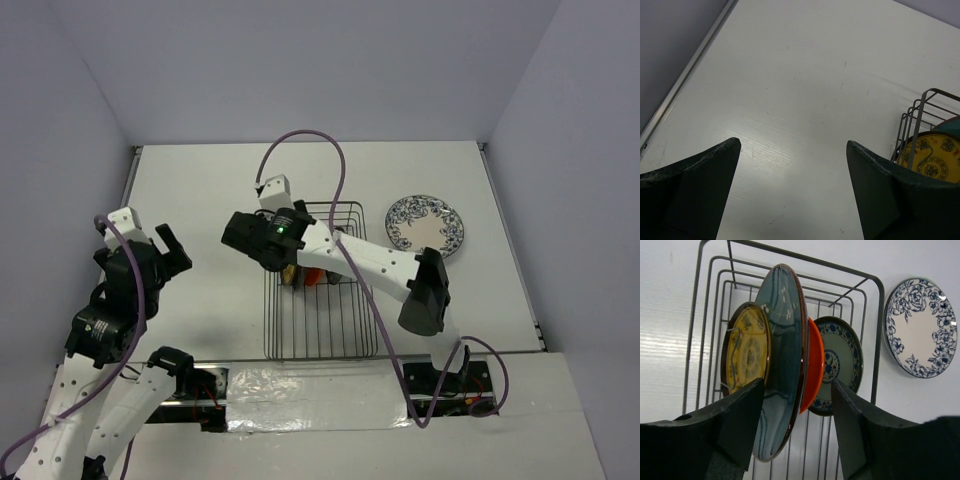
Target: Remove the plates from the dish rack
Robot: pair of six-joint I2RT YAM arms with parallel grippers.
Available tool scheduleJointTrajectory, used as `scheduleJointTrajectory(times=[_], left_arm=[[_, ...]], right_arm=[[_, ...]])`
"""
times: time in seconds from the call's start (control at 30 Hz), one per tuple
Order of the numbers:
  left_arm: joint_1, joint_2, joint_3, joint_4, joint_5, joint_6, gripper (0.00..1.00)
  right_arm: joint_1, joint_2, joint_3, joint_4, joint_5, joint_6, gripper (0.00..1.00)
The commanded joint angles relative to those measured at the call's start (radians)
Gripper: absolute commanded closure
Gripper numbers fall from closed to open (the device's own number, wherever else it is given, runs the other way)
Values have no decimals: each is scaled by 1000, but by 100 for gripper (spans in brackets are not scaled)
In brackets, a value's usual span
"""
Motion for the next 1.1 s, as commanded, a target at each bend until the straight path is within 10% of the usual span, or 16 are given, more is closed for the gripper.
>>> scheduleJointTrajectory(times=[0.0,0.67,1.07], left_arm=[[-6,-14,-7,43,1,14,0],[-12,-11,-9,46,10,18,0],[-12,-7,-7,43,3,14,0]], right_arm=[[-4,48,73,-117,90,41,42],[-23,90,117,-145,109,27,100],[-24,38,238,-177,179,-85,100]])
